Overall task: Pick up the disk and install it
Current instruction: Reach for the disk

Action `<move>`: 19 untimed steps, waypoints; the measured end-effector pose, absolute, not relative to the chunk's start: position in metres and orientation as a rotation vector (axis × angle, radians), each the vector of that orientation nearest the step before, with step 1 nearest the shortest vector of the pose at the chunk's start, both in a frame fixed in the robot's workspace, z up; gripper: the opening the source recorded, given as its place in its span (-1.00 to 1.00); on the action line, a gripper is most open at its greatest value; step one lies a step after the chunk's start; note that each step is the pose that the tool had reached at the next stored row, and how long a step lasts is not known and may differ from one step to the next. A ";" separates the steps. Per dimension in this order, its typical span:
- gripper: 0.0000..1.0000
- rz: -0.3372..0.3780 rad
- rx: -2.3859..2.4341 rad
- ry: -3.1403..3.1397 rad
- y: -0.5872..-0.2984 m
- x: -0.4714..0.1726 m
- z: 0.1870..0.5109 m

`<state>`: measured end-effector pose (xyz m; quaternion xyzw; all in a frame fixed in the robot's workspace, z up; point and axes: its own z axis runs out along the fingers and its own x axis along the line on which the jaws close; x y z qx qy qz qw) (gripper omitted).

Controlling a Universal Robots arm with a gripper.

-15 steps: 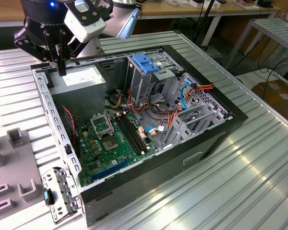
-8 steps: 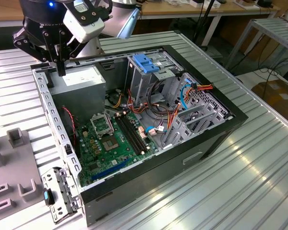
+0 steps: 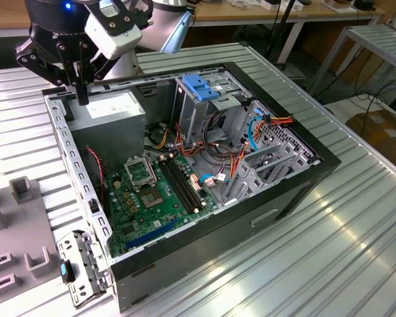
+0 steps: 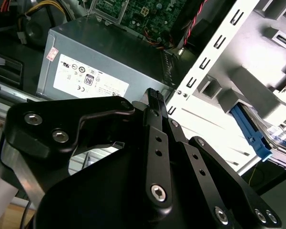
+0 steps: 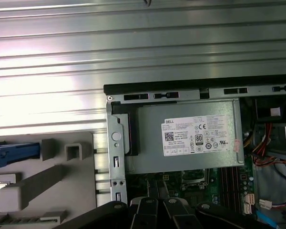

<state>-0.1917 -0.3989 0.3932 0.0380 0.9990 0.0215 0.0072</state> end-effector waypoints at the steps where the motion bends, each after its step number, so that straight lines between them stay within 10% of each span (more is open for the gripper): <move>1: -0.79 0.067 0.119 3.124 -0.399 -0.192 0.393; 19: -0.79 0.067 0.119 3.126 -0.399 -0.202 0.393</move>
